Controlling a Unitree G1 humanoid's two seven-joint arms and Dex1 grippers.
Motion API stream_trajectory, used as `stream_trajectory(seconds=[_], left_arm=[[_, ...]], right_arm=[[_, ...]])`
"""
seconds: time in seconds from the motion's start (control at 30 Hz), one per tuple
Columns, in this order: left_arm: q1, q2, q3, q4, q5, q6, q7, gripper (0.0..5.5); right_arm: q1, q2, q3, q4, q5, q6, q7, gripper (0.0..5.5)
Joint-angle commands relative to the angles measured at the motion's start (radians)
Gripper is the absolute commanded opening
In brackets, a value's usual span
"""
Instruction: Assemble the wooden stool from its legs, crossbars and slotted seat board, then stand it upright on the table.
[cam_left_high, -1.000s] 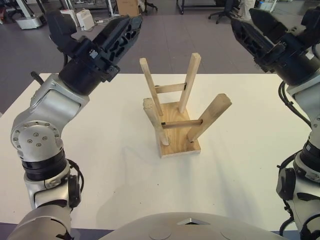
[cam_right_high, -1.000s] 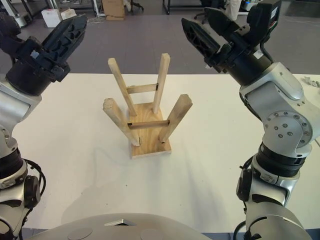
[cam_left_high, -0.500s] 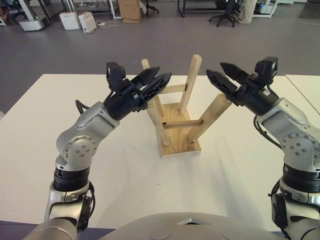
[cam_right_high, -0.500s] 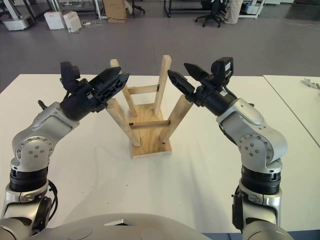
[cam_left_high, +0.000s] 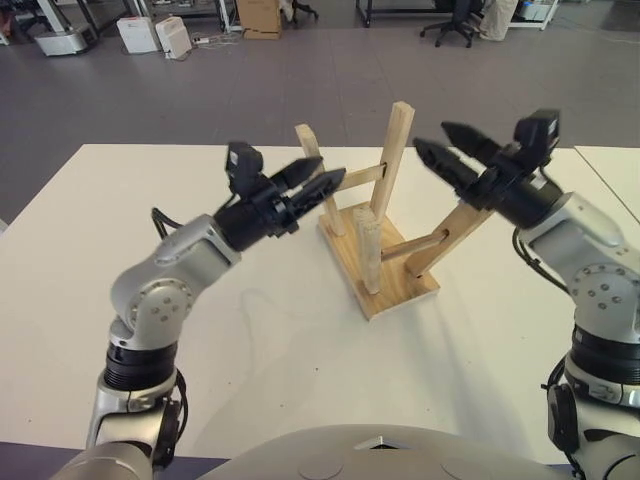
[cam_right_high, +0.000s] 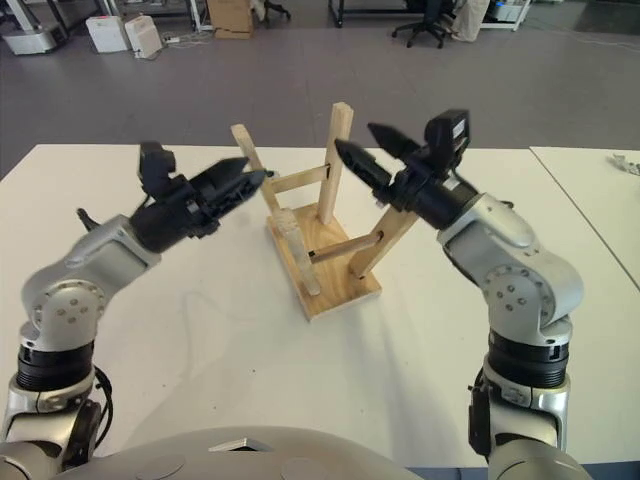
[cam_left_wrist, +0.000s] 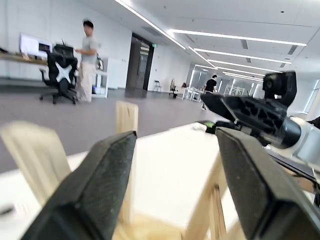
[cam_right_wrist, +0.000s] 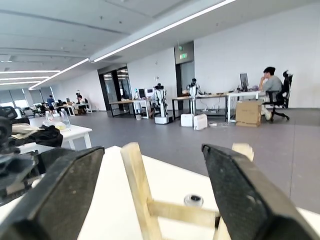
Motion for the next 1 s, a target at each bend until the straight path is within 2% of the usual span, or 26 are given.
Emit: stream_trajectory(seconds=[0.03, 0.1, 0.17, 0.27, 0.37, 0.53, 0.63, 0.77, 0.83, 0.87, 0.93, 1.0], left_arm=[[-0.103, 0.022, 0.066, -0.046, -0.108, 0.031, 0.053, 2.91], [-0.063, 0.038, 0.096, -0.056, -0.121, 0.036, 0.069, 2.91], [0.041, 0.058, 0.122, -0.056, -0.087, 0.035, 0.073, 2.91], [0.187, 0.085, 0.125, -0.045, 0.008, 0.019, 0.049, 2.91], [0.303, 0.091, 0.119, 0.018, 0.131, -0.028, 0.011, 2.91], [0.353, 0.065, 0.091, 0.136, 0.26, -0.08, -0.033, 2.91], [0.438, 0.077, 0.083, 0.191, 0.338, -0.101, -0.064, 2.91], [0.551, 0.128, 0.13, 0.222, 0.426, -0.083, -0.059, 2.91], [0.603, 0.18, 0.131, 0.211, 0.474, -0.092, -0.101, 2.91], [0.63, 0.219, 0.115, 0.207, 0.522, -0.111, -0.128, 2.91], [0.678, 0.268, 0.115, 0.187, 0.562, -0.127, -0.18, 2.91], [0.742, 0.325, 0.139, 0.133, 0.555, -0.141, -0.29, 2.91]], right_arm=[[-0.106, -0.041, -0.08, 0.005, 0.099, 0.011, -0.015, 3.63], [-0.129, -0.089, -0.138, 0.06, 0.096, 0.003, -0.02, 3.63], [-0.091, -0.159, -0.116, 0.187, -0.044, -0.016, -0.016, 3.63], [-0.035, -0.167, -0.069, 0.309, -0.156, -0.044, 0.012, 3.63], [0.016, -0.097, 0.063, 0.473, -0.26, -0.103, 0.124, 3.63], [0.027, 0.043, 0.256, 0.691, -0.392, -0.308, 0.402, 3.63], [0.162, 0.033, 0.388, 0.493, -0.414, -0.306, 0.53, 3.63], [0.348, 0.076, 0.459, 0.099, -0.376, -0.202, 0.405, 3.63], [0.429, 0.06, 0.416, 0.03, -0.388, -0.17, 0.338, 3.63], [0.477, 0.016, 0.371, 0.008, -0.394, -0.162, 0.334, 3.63], [0.553, -0.069, 0.297, -0.022, -0.39, -0.148, 0.364, 3.63], [0.589, -0.143, 0.215, 0.047, -0.398, -0.168, 0.411, 3.63]])
